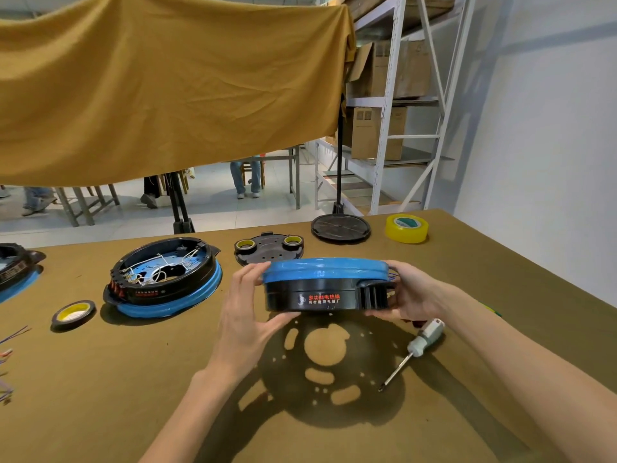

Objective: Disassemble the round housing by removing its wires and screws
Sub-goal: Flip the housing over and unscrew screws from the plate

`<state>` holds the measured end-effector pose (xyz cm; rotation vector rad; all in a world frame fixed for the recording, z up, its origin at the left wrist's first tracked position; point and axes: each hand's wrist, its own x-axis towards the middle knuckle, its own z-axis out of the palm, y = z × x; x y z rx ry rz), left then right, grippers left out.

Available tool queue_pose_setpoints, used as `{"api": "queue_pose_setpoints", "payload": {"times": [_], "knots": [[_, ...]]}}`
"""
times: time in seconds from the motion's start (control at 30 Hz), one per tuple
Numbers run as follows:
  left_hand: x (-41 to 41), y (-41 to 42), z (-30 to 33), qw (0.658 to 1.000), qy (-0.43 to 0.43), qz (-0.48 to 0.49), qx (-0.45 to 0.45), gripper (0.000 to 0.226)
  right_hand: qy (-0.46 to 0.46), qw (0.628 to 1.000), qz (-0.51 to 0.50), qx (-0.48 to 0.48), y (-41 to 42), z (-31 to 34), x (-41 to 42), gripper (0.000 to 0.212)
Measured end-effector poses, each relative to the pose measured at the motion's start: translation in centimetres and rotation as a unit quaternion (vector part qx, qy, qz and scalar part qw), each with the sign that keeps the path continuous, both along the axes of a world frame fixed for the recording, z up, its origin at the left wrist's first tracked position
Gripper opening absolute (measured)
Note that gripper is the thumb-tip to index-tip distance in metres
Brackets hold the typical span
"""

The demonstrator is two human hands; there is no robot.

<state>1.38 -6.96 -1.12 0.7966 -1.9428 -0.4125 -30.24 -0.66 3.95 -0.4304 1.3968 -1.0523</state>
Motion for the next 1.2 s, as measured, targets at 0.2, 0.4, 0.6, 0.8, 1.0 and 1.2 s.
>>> {"api": "queue_pose_setpoints", "payload": {"times": [0.2,0.4,0.6,0.8,1.0,1.2], "knots": [[-1.0,-0.2,2.1,0.999,-0.03,0.03,0.019,0.092,0.43,0.874,-0.042,-0.221,0.8,2.4,2.5,0.046],[-3.5,-0.5,4.8,0.997,-0.042,0.045,0.049,0.083,0.53,0.759,0.137,-0.353,1.8,4.8,3.7,0.087],[-5.5,0.4,5.4,0.992,0.089,0.068,0.054,0.033,0.492,0.8,0.024,-0.344,0.6,5.2,2.5,0.084],[-6.6,2.7,5.2,0.956,0.146,-0.089,0.24,0.015,0.512,0.768,-0.05,-0.381,1.0,3.2,4.5,0.076],[-5.6,4.0,4.9,0.805,0.218,-0.159,0.528,0.029,0.682,0.613,-0.018,-0.399,1.6,-0.5,8.6,0.081],[-2.2,3.8,1.4,0.687,0.209,-0.164,0.676,0.064,0.736,0.523,0.082,-0.422,3.0,-4.5,9.9,0.068]]}}
